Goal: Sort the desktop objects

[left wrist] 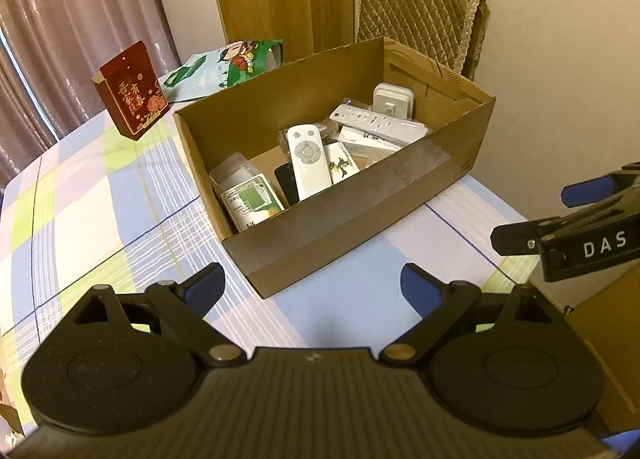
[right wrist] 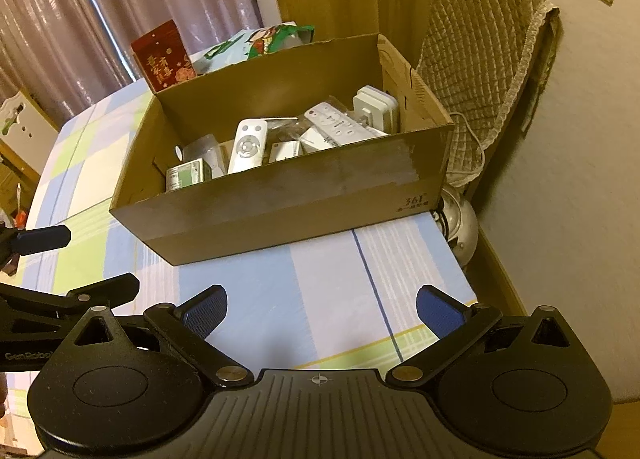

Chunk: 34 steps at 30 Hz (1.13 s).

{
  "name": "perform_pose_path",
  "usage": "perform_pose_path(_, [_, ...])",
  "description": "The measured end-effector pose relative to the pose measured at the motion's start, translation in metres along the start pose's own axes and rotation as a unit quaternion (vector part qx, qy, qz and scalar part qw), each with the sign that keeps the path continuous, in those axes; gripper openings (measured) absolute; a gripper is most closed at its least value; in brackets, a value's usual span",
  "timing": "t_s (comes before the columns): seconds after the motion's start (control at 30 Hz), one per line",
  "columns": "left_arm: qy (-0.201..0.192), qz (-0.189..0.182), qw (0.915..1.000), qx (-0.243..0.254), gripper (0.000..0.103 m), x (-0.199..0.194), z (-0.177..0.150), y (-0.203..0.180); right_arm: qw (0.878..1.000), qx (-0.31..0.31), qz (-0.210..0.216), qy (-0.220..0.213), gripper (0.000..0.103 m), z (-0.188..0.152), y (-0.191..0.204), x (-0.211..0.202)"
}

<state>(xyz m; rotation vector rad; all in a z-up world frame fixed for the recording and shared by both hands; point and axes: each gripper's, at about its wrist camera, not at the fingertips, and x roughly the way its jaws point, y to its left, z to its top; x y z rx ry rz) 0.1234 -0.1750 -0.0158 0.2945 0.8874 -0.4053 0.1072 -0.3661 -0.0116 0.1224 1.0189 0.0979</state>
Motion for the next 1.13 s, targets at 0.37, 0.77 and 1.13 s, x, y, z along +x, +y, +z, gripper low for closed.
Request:
perform_pose_path(0.37, [0.011, 0.014, 0.9996, -0.022, 0.093, 0.002, -0.005, 0.005, 1.000, -0.025, 0.007, 0.001, 0.103, 0.005, 0.001, 0.004])
perform_pose_path(0.77, [0.010, 0.028, 0.9987, -0.042, 0.093, 0.008, 0.004, 0.010, 0.999, -0.043, 0.011, 0.008, 0.103, 0.017, -0.001, 0.015])
perform_pose_path(1.13, [-0.003, 0.030, 0.9985, -0.045, 0.093, 0.018, 0.018, 0.010, 0.999, -0.045, 0.004, 0.012, 0.103, 0.029, -0.007, 0.023])
